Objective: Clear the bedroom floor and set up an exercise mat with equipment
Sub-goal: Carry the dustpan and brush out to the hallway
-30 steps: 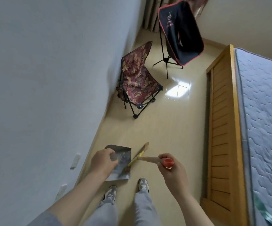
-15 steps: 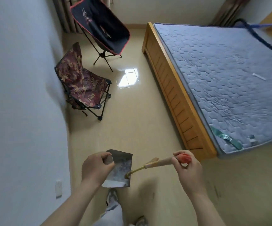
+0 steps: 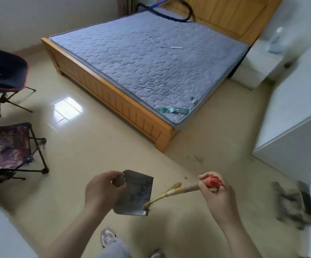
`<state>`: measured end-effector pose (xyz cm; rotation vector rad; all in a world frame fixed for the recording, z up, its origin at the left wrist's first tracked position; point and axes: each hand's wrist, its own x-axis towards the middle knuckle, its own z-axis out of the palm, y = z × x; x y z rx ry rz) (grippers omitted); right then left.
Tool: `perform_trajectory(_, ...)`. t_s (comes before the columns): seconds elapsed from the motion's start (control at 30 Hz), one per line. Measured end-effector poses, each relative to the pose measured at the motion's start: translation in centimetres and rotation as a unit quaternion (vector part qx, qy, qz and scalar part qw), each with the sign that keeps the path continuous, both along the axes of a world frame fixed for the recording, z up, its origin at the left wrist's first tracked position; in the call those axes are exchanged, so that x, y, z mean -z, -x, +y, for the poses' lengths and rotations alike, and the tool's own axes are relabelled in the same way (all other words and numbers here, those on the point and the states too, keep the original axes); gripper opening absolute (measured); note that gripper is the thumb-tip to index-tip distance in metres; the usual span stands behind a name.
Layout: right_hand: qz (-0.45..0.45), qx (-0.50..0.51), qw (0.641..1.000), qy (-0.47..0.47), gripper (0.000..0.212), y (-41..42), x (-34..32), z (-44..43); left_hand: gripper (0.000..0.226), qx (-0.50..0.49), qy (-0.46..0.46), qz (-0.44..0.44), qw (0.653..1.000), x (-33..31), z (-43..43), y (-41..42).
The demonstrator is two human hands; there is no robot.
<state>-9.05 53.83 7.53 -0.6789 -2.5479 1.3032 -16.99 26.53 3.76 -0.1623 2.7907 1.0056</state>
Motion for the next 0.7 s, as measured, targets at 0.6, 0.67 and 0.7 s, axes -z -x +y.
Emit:
perform_trajectory(0.6, 0.055, 0.333, 0.941, -0.015, 0.016, -18.9, -3.4, 12.7, 0.02, 0.383, -0.109, -0.043, 0.916, -3.1, 25.4, -3.8)
perform_trajectory(0.67, 0.056, 0.374, 0.925, -0.019, 0.017, -20.4, -3.8, 13.0, 0.02, 0.425, -0.108, -0.048, 0.897, -3.2, 27.9, -3.9)
perform_trajectory(0.7, 0.057, 0.395, 0.917, -0.022, 0.018, -21.1, -3.9, 13.1, 0.02, 0.447, -0.109, -0.055, 0.886, -3.3, 29.2, -4.0)
